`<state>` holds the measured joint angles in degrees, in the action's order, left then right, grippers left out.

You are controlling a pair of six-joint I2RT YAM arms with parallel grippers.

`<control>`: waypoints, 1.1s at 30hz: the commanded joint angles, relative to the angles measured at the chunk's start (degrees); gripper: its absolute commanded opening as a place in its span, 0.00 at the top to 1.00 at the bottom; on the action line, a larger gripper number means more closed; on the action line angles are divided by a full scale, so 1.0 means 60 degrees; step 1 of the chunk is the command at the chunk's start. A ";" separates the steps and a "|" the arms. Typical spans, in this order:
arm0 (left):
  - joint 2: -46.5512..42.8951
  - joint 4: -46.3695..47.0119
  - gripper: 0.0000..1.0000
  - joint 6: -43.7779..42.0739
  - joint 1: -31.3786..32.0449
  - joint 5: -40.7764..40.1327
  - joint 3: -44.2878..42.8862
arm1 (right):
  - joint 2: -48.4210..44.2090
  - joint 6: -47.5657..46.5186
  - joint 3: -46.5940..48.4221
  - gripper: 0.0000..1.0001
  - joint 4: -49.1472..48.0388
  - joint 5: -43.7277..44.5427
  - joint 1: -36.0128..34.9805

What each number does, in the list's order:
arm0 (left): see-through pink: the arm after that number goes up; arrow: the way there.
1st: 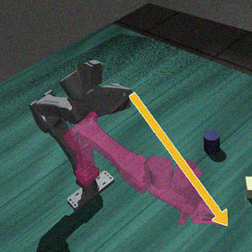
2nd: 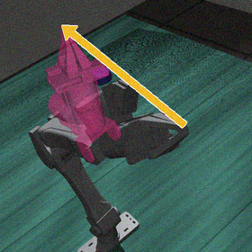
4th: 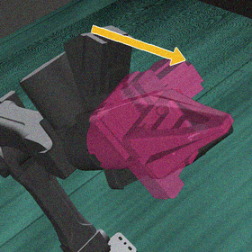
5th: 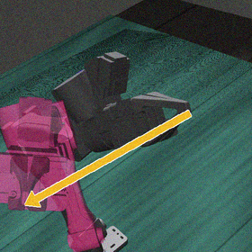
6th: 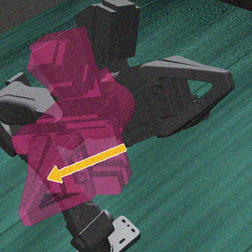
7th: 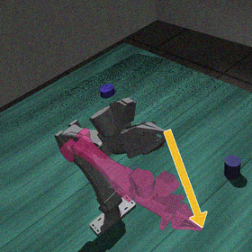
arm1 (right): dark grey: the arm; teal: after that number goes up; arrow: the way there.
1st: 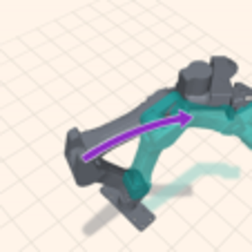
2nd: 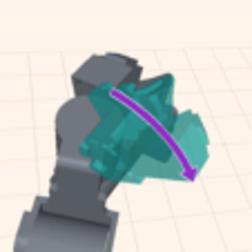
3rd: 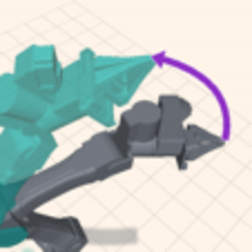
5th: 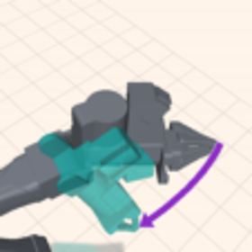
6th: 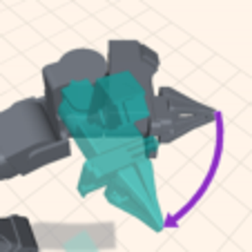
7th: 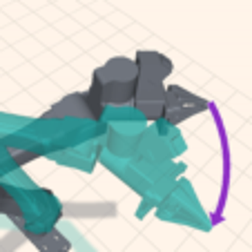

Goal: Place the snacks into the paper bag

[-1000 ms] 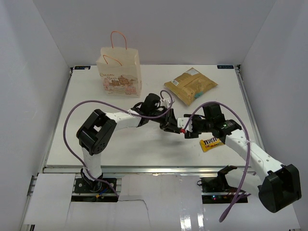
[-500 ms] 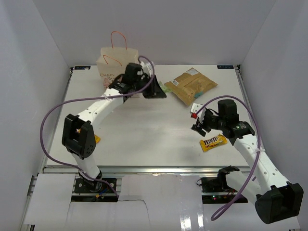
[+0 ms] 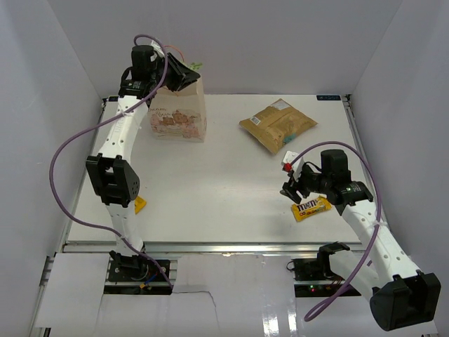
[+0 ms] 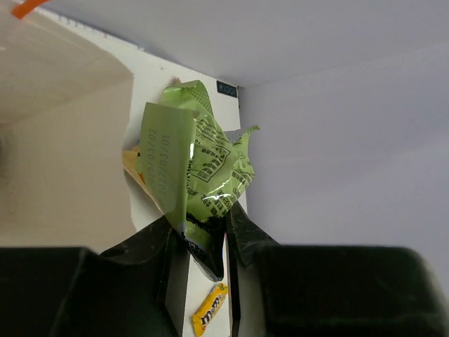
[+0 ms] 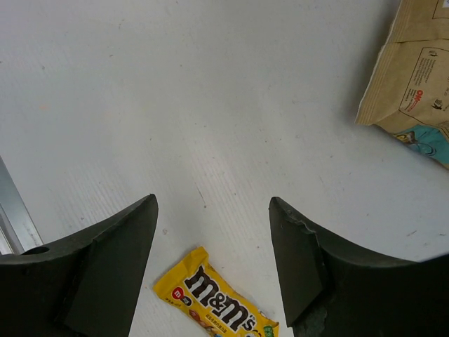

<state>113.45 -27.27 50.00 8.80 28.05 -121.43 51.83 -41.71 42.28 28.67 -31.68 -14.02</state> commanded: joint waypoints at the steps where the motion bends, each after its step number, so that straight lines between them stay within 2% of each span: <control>1: 0.0266 -0.0597 1.00 0.0632 -0.0074 -0.0061 -0.0548 | -0.0201 0.0214 -0.0030 0.30 -0.0046 -0.0111 0.0081; 6: 0.0223 -0.0685 0.99 0.0705 -0.0192 -0.0325 -0.0490 | -0.0143 0.0301 -0.0074 0.29 -0.0119 -0.0081 0.0125; 10: 0.0325 -0.0700 0.92 0.0749 -0.0250 -0.0281 -0.0562 | -0.0055 0.0434 -0.0045 0.29 -0.0149 -0.0052 0.0140; 15: 0.0457 -0.0685 0.69 0.0822 -0.0280 -0.0208 -0.0768 | 0.0047 0.0551 0.0028 0.29 -0.0149 0.0080 0.0169; 16: 0.0457 -0.0685 0.61 0.0851 -0.0294 -0.0222 -0.0797 | 0.0048 0.0594 0.0028 0.29 -0.0149 0.0124 0.0169; 19: 0.0501 -0.0700 0.49 0.0881 -0.0324 -0.0135 -0.1002 | 0.0121 0.0770 0.0028 0.29 -0.0105 0.0182 0.0213; 22: 0.0487 -0.0685 0.42 0.0881 -0.0367 -0.0032 -0.1178 | 0.0427 0.0844 0.0013 0.19 0.0200 -0.0138 0.0301; 25: 0.0399 -0.0627 0.39 0.0852 -0.0397 0.0114 -0.1251 | 0.1246 0.0319 0.0320 0.18 0.1325 -0.0696 0.0315; 27: 0.0326 -0.0379 0.39 0.0706 -0.0397 0.0289 -0.1281 | 0.1962 -0.0704 0.0686 0.19 0.2045 -0.0827 0.0315; 30: -0.0011 0.0598 0.38 0.0121 -0.0397 0.1049 -0.1063 | 0.2695 -0.3994 0.1401 0.23 0.4326 -0.1294 0.0446; 31: -0.0316 0.0937 0.37 -0.0055 -0.0382 0.1690 -0.0887 | 0.2844 -0.5063 0.1594 0.25 0.5102 -0.1398 0.0578; 32: -0.0522 0.1274 0.35 -0.0245 -0.0382 0.1972 -0.0697 | 0.3034 -0.6756 0.1726 0.25 0.6082 -0.1414 0.0884; 33: -0.0771 0.1829 0.34 -0.0726 -0.0353 0.2221 -0.0158 | 0.3079 -0.7411 0.1785 0.25 0.6309 -0.1139 0.1046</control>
<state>116.64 -25.41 51.48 6.74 33.80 -125.40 69.78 -62.89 48.84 51.03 -36.32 -10.48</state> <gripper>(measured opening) 0.652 0.749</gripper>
